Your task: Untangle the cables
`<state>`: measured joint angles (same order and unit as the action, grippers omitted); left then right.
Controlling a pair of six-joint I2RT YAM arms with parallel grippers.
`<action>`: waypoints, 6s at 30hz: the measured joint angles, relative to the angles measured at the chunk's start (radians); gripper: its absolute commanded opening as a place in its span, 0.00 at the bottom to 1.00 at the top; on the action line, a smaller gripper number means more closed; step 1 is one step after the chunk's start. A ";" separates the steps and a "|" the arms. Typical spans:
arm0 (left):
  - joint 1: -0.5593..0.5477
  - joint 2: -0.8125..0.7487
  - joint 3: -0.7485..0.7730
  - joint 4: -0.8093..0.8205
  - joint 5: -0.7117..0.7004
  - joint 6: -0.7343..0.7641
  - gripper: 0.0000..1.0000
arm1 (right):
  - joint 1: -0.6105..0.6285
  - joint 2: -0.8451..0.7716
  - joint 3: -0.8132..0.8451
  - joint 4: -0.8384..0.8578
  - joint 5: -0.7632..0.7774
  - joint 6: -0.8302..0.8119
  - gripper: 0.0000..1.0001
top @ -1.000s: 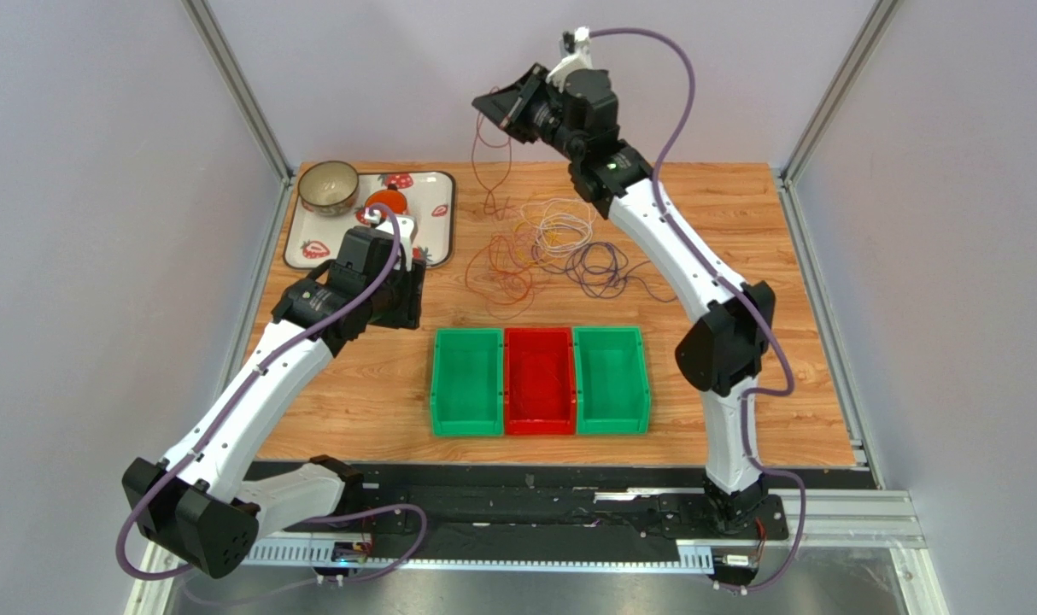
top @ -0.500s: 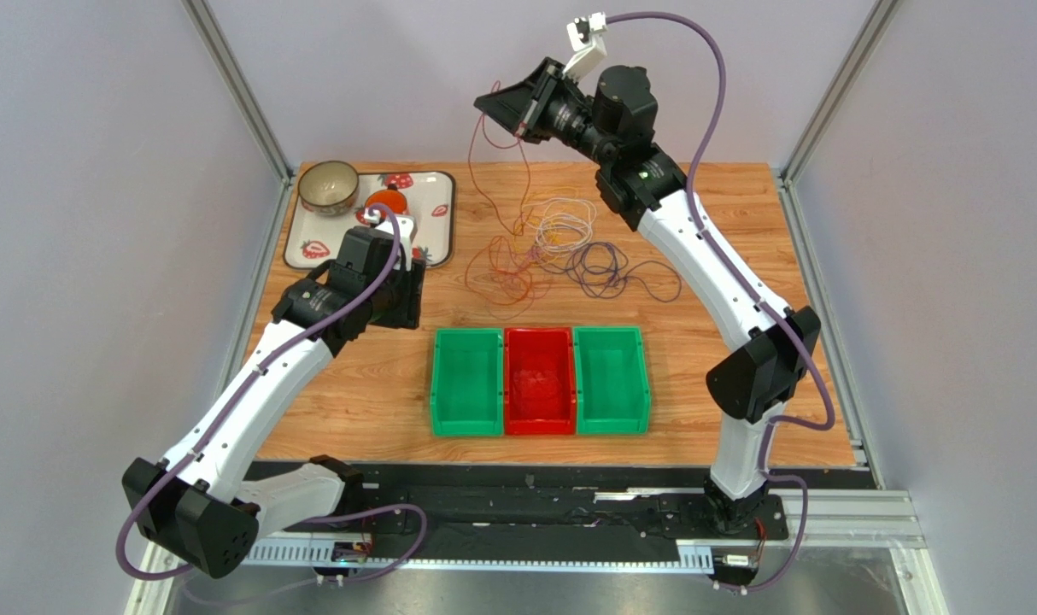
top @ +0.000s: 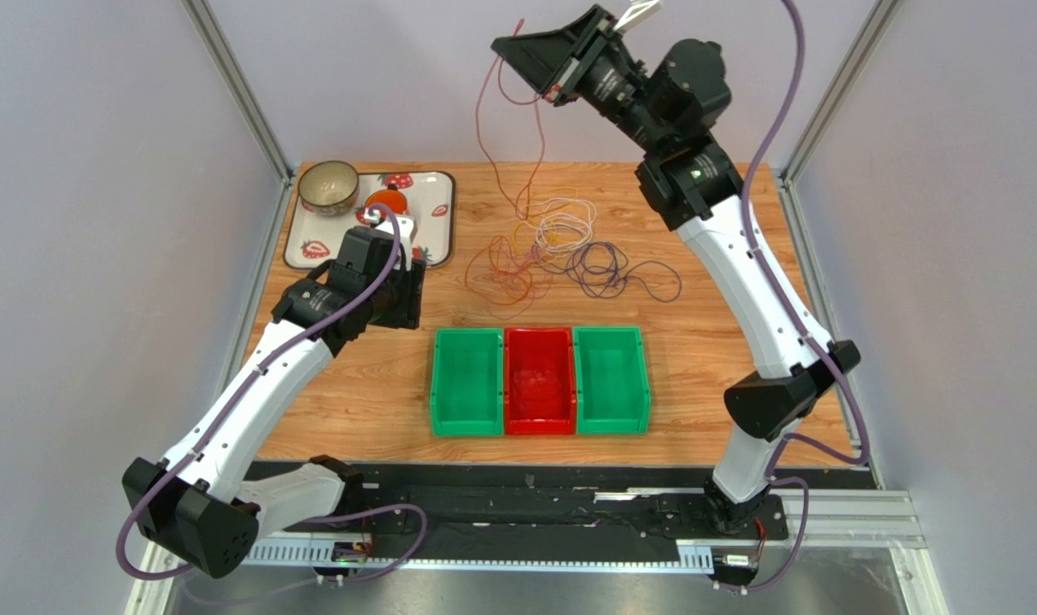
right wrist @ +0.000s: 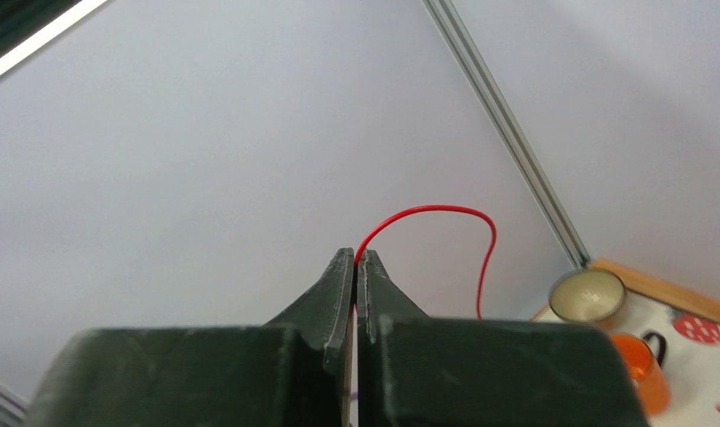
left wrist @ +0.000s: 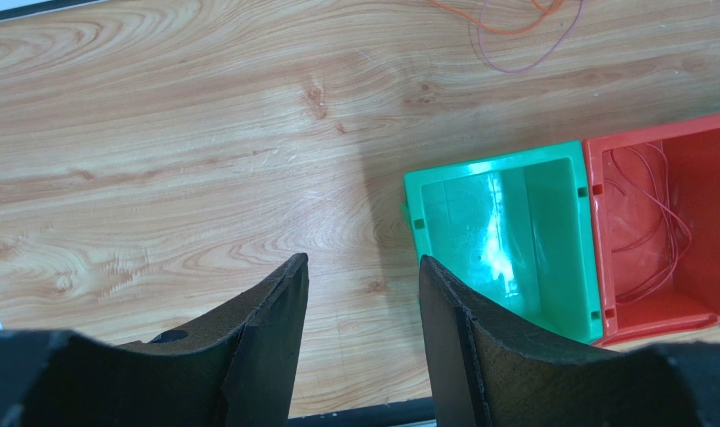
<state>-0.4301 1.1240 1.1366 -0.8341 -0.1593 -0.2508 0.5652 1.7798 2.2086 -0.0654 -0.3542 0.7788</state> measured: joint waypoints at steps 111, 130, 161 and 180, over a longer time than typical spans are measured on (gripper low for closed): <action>0.183 -0.153 0.101 0.156 0.053 -0.099 0.87 | 0.192 -0.478 -0.923 -0.251 -0.047 -0.048 0.00; 0.183 -0.092 0.062 0.135 0.132 -0.099 0.80 | 0.178 -0.619 -1.197 -0.356 0.101 -0.121 0.00; -0.214 0.304 0.063 0.317 0.238 -0.244 0.43 | 0.178 -0.790 -1.326 -0.616 0.180 -0.175 0.00; -0.328 0.378 0.011 0.397 0.268 -0.287 0.31 | 0.177 -0.770 -1.284 -0.621 0.206 -0.186 0.00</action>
<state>-0.7578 1.5017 1.1473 -0.4366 0.1085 -0.5381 0.7425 1.0096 0.9241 -0.6865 -0.1478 0.5930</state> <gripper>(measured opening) 0.320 0.011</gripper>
